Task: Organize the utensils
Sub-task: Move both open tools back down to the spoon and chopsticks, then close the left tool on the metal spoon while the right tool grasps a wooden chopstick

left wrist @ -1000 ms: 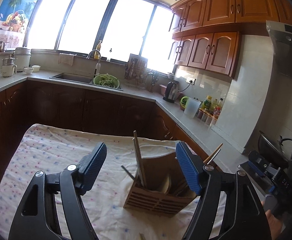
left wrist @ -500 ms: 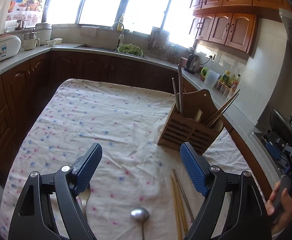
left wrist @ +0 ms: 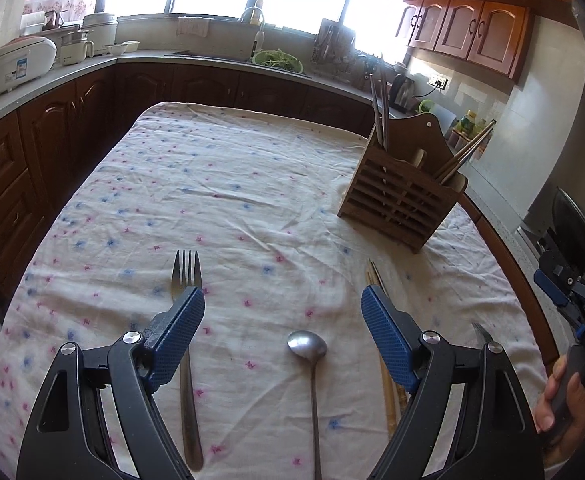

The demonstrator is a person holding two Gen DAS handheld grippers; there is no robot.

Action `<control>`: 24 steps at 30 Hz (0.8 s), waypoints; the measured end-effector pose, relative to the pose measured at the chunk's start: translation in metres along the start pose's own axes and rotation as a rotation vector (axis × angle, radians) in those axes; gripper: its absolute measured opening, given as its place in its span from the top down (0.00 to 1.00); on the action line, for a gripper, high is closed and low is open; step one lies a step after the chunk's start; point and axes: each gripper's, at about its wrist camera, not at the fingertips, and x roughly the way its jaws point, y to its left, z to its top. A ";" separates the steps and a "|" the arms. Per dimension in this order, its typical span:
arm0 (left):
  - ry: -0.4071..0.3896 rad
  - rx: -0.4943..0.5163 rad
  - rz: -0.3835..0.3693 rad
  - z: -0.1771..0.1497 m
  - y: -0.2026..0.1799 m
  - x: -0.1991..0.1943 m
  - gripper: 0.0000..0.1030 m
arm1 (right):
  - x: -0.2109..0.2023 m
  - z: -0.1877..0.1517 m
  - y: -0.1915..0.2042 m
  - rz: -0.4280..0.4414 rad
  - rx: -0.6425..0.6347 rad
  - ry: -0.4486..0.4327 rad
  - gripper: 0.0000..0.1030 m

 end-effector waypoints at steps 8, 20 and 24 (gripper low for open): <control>0.048 0.027 0.028 -0.010 -0.001 0.005 0.20 | 0.029 -0.014 0.020 0.048 -0.039 0.130 0.68; 0.205 0.102 0.005 -0.041 -0.015 0.037 0.28 | 0.085 -0.046 0.045 0.132 -0.060 0.338 0.88; 0.242 0.112 -0.004 -0.044 -0.017 0.049 0.41 | 0.103 -0.055 0.052 0.124 -0.077 0.393 0.90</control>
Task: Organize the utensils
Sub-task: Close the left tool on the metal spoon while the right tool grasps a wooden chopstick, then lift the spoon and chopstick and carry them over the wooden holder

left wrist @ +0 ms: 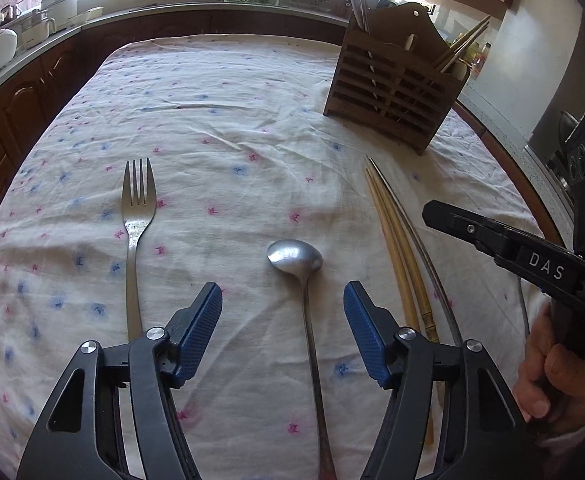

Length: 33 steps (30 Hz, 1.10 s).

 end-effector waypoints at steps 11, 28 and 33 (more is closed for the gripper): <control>0.010 0.049 -0.002 0.007 -0.004 0.017 0.58 | 0.035 0.010 -0.010 -0.047 0.000 0.074 0.93; 0.020 0.129 0.037 0.021 -0.013 0.030 0.66 | 0.087 0.076 -0.023 -0.118 0.023 0.077 0.90; 0.016 0.132 0.029 0.018 -0.013 0.028 0.67 | 0.097 0.086 -0.023 -0.131 0.005 0.075 0.90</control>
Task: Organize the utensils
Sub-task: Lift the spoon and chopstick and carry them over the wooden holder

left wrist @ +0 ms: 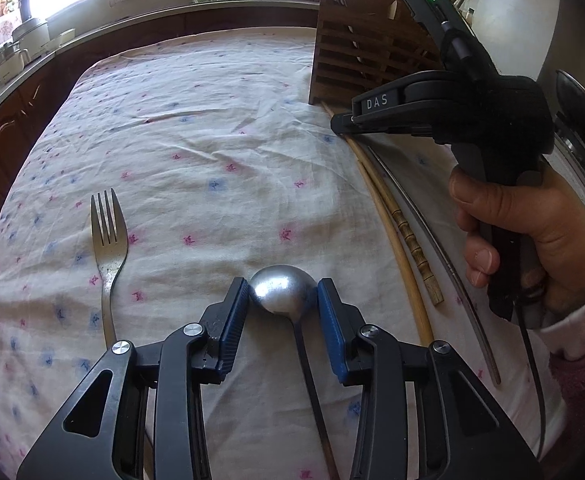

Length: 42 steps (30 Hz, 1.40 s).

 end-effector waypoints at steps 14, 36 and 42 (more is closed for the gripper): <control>-0.084 -0.107 -0.110 0.002 0.015 -0.036 0.68 | -0.082 -0.028 -0.003 0.114 0.032 -0.125 0.94; -0.296 -0.096 -0.171 0.028 0.007 -0.120 0.68 | -0.208 -0.040 -0.032 0.172 0.119 -0.394 0.94; -0.335 -0.082 -0.167 0.042 0.004 -0.128 0.68 | -0.218 -0.034 -0.035 0.171 0.119 -0.443 0.94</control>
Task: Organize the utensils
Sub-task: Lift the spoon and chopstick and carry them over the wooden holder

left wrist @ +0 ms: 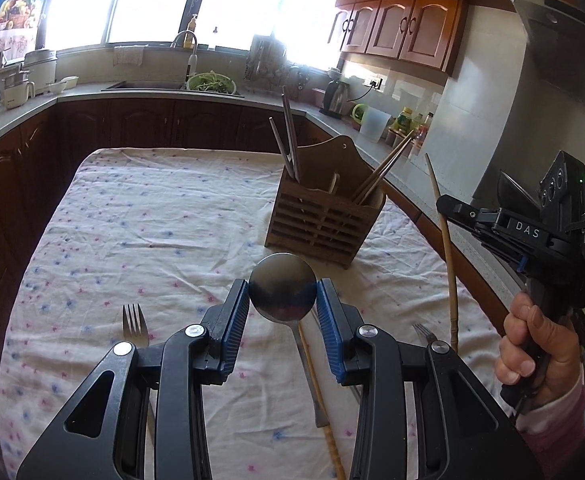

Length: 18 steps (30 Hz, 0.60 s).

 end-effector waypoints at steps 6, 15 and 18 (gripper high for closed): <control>-0.044 0.030 -0.009 0.024 -0.008 0.000 0.68 | -0.006 0.015 -0.003 -0.008 0.003 -0.055 0.94; -0.141 0.064 -0.019 0.073 -0.023 0.004 0.68 | -0.004 0.044 -0.014 -0.037 0.010 -0.153 0.94; -0.173 0.077 -0.020 0.092 -0.026 0.009 0.68 | 0.000 0.052 -0.020 -0.034 0.014 -0.191 0.94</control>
